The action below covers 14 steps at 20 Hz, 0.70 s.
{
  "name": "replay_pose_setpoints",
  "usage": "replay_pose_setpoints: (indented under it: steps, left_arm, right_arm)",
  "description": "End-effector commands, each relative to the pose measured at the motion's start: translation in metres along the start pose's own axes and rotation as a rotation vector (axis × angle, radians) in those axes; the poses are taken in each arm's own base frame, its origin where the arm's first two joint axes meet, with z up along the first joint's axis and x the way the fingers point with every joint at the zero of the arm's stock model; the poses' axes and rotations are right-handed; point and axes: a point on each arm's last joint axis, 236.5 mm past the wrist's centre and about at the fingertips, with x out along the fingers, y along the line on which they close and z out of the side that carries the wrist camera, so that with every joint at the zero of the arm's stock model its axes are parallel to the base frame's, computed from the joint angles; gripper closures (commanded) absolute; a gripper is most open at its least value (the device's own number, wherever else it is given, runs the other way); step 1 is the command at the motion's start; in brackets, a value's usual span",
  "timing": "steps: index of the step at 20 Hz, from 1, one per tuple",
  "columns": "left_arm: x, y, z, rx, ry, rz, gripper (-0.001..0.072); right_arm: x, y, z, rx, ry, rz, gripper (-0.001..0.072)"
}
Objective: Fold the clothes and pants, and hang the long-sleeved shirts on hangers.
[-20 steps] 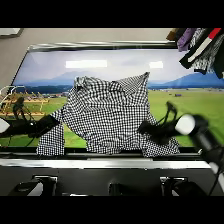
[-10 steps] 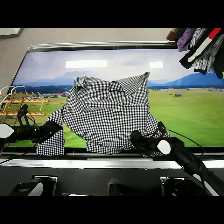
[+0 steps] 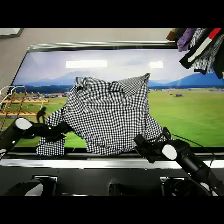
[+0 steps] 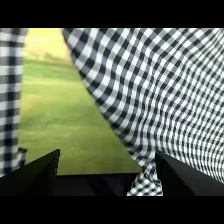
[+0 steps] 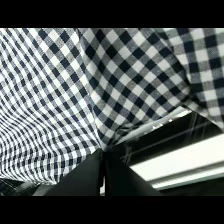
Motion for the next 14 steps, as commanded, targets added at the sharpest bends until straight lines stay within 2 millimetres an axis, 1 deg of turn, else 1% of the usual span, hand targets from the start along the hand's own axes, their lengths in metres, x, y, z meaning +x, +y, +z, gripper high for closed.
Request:
replay_pose_setpoints:
  steps: [1,2,3,4,5,6,7,8,9,11,12,14]
  left_arm:
    - [0.033,-0.008,0.000,0.022,0.012,0.001,0.0025]
    - [0.040,-0.011,-0.002,0.027,0.015,0.001,0.0025]
    - [0.045,-0.013,-0.003,0.031,0.015,0.002,0.0026]
    - [0.050,-0.015,-0.003,0.032,0.012,0.000,0.0028]
    - [0.053,-0.018,-0.002,0.029,0.003,-0.006,0.0040]
    - [0.055,-0.021,0.000,0.023,-0.008,-0.013,0.0105]
    - [0.055,-0.022,0.002,0.018,-0.015,-0.017,0.0301]
    - [0.055,-0.022,0.003,0.016,-0.021,-0.018,0.0558]
    - [0.055,-0.022,0.003,0.016,-0.022,-0.018,0.0676]
    - [0.055,-0.022,0.003,0.016,-0.019,-0.018,0.0678]
    - [0.055,-0.022,0.002,0.016,-0.016,-0.018,0.0678]
    - [0.055,-0.023,0.000,0.015,-0.009,-0.019,0.0678]
  right_arm:
    - [-0.016,-0.014,-0.009,-0.008,0.012,-0.036,0.0586]
    - [-0.020,-0.017,-0.011,-0.013,0.016,-0.042,0.0611]
    - [-0.023,-0.021,-0.011,0.000,0.011,-0.053,0.0669]
    - [-0.026,-0.024,-0.011,0.007,0.006,-0.058,0.0669]
    - [-0.028,-0.024,-0.011,0.004,0.002,-0.056,0.0648]
    - [-0.029,-0.024,-0.011,0.004,0.002,-0.053,0.0462]
    - [-0.028,-0.023,-0.012,0.005,0.005,-0.050,0.0161]
    - [-0.028,-0.021,-0.011,-0.004,0.002,-0.043,0.0012]
    - [-0.028,-0.017,-0.009,-0.022,-0.007,-0.024,0.0017]
    - [-0.026,0.001,0.001,-0.023,-0.046,0.049,0.0017]
    - [-0.022,0.010,0.006,-0.012,-0.058,0.077,0.0017]
    - [-0.004,0.019,0.009,0.020,-0.048,0.088,0.0017]
